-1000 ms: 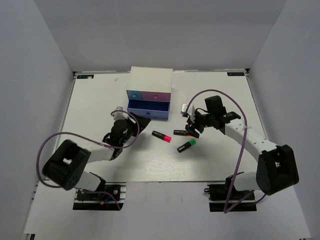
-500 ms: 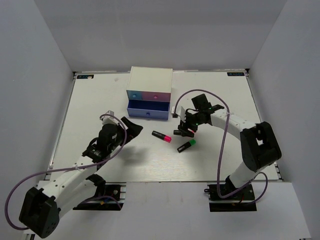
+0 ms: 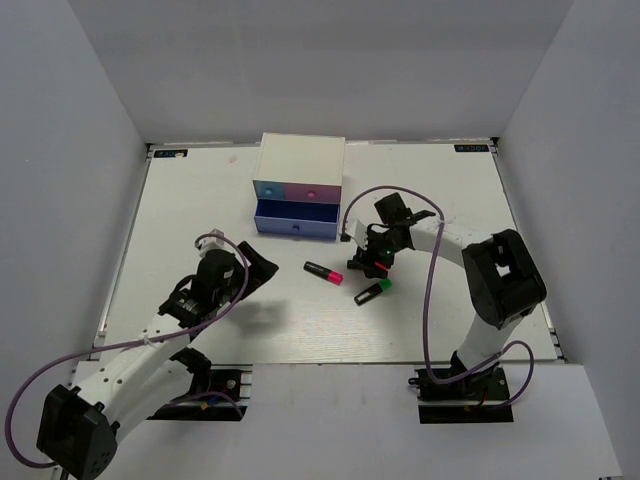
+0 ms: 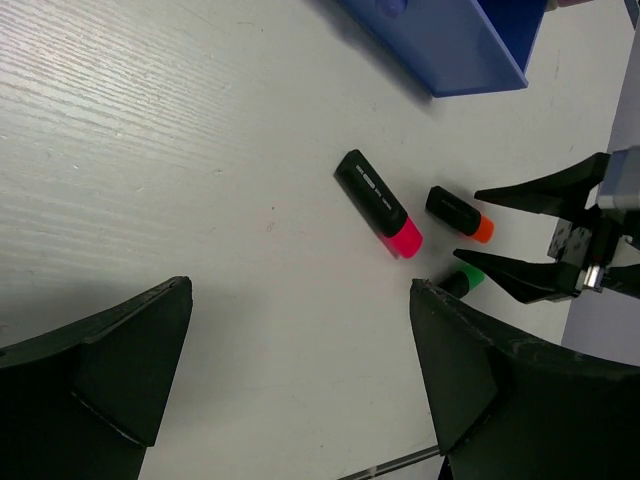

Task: Sort the stationery into containers
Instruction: Grab a piece of stationery with the right arm, then place the stationery into the container

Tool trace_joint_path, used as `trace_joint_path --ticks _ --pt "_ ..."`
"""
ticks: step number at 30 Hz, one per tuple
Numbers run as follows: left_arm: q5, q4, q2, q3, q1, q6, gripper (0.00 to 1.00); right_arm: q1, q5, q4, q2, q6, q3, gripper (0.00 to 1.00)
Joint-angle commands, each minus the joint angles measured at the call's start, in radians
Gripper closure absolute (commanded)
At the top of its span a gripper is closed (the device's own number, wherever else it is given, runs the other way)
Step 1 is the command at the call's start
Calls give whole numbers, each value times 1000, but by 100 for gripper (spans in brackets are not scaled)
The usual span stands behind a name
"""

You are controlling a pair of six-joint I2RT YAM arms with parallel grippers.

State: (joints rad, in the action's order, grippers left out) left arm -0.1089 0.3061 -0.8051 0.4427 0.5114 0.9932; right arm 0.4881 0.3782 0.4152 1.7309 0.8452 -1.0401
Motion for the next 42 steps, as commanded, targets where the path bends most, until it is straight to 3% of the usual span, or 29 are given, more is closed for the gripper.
trace_joint_path --ticks 1,6,13,16,20,24,32,37,42 --pt "-2 34 32 39 -5 2 0 7 -22 -16 22 -3 -43 32" --pt "-2 44 32 39 -5 2 0 4 -29 -6 58 3 -61 34" --pt "-2 44 41 39 -5 2 0 3 -16 11 61 15 -54 48" --pt "-2 44 41 48 -5 2 0 3 -4 20 58 23 -51 56" --pt "-2 44 41 48 -5 -7 0 6 27 75 32 43 -61 79" --pt "-2 44 41 48 -5 -16 0 9 108 140 -36 52 -106 92" --pt "26 24 32 39 -5 -16 0 56 266 154 -174 9 -302 96" --pt "35 13 32 39 -5 -16 0 115 261 82 -85 -80 -466 96" --pt "44 4 32 39 -5 -4 0 170 156 -9 56 -100 -612 93"
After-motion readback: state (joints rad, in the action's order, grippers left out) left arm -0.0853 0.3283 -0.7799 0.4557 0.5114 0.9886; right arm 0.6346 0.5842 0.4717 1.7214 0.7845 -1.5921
